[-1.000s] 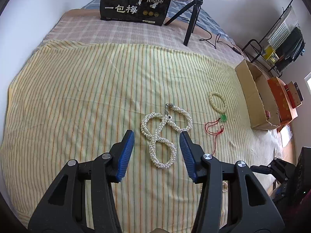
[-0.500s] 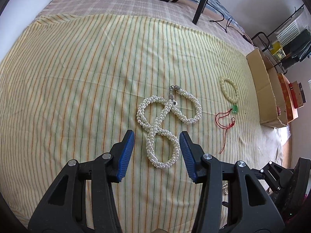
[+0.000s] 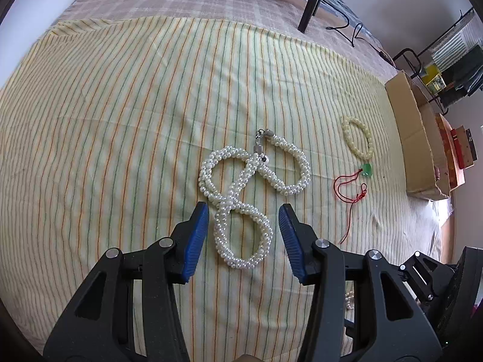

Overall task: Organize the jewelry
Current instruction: 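Grasp the twisted pearl necklace with the left tool while the right tool grasps the pearl strand, then lift and carry both pearl necklaces over the cardboard box with both tools, then open both tools to drop the pearl necklaces into the box, then move both open tools back over the jade pendant and a loose pearl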

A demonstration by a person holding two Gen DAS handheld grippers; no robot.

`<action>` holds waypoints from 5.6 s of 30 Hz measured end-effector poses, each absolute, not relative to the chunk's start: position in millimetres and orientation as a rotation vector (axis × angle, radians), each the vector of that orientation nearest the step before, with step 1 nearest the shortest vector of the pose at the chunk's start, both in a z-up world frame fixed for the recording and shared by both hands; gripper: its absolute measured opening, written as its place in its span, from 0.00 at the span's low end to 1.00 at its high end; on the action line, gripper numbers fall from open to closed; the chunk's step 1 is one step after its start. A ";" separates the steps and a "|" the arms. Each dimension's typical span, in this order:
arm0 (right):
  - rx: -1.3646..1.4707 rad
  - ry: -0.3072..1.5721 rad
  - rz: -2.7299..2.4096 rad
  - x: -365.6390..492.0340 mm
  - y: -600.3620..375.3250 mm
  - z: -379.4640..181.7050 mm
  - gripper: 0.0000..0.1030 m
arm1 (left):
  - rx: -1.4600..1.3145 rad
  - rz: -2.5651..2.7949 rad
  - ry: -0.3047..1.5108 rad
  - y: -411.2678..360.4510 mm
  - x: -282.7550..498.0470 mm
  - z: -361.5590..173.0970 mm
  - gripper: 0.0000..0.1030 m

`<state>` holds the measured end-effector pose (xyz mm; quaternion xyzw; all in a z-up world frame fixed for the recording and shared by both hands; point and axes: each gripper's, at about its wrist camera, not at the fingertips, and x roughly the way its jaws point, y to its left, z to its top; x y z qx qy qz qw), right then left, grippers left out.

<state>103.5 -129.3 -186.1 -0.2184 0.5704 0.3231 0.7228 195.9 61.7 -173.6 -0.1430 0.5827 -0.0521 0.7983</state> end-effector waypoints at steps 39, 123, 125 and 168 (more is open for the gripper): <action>-0.356 1.184 0.702 129.5 -146.4 -162.5 0.07 | -0.370 0.005 1.125 99.8 196.6 -147.1 0.06; 0.029 0.913 0.220 211.8 -404.6 -71.4 0.06 | -0.330 -0.538 0.915 -215.3 261.9 -46.3 0.06; 0.036 0.921 0.223 212.7 -407.2 -74.6 0.06 | -0.329 -0.545 0.927 -218.9 264.7 -51.0 0.06; -0.065 0.861 0.265 193.3 -337.7 -48.0 0.55 | -0.239 -0.352 0.841 -99.2 236.8 -16.4 0.35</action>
